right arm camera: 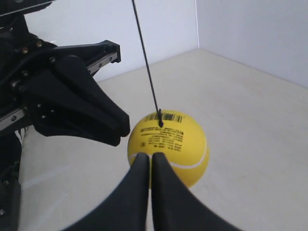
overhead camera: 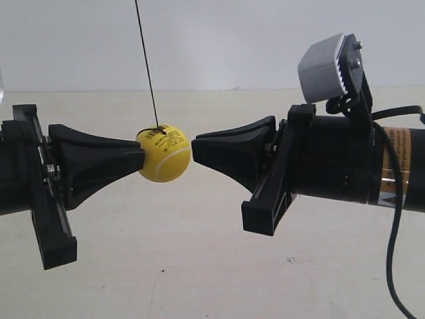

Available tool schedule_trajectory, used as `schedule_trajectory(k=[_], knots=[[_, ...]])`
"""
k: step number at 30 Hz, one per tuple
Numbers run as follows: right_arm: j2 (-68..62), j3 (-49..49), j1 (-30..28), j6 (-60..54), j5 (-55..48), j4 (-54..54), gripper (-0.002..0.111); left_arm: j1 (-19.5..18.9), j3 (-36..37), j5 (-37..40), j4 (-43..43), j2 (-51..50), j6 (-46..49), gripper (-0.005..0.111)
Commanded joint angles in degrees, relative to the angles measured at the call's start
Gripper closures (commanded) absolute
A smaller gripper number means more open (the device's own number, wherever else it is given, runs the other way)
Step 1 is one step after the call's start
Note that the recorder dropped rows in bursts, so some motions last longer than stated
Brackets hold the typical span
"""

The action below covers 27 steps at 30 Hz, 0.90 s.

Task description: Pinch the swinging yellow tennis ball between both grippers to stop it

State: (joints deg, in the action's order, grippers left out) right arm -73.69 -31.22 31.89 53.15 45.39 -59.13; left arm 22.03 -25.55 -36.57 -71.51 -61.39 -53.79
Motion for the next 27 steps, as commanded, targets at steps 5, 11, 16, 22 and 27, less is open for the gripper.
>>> schedule_trajectory(k=[5,11,16,22,27], knots=[[5.3,-0.3,0.0,-1.2,-3.2,0.1,0.108,0.4,0.3,4.2,-1.5,9.1,-2.6,0.102],[12.6,-0.3,0.0,-0.7,-8.4,-0.7,0.108,0.4,0.8,9.5,-1.5,16.6,-5.9,0.102],[18.7,-0.3,0.0,0.1,-9.4,-0.7,0.108,0.4,1.9,10.2,-1.5,23.0,-5.9,0.102],[27.1,-0.3,0.0,0.1,-17.7,-0.7,0.108,0.4,1.9,14.4,-1.5,30.9,-5.9,0.102],[34.0,-0.3,0.0,0.1,-24.4,-0.7,0.108,0.4,1.9,17.5,-1.5,37.4,-5.9,0.102]])
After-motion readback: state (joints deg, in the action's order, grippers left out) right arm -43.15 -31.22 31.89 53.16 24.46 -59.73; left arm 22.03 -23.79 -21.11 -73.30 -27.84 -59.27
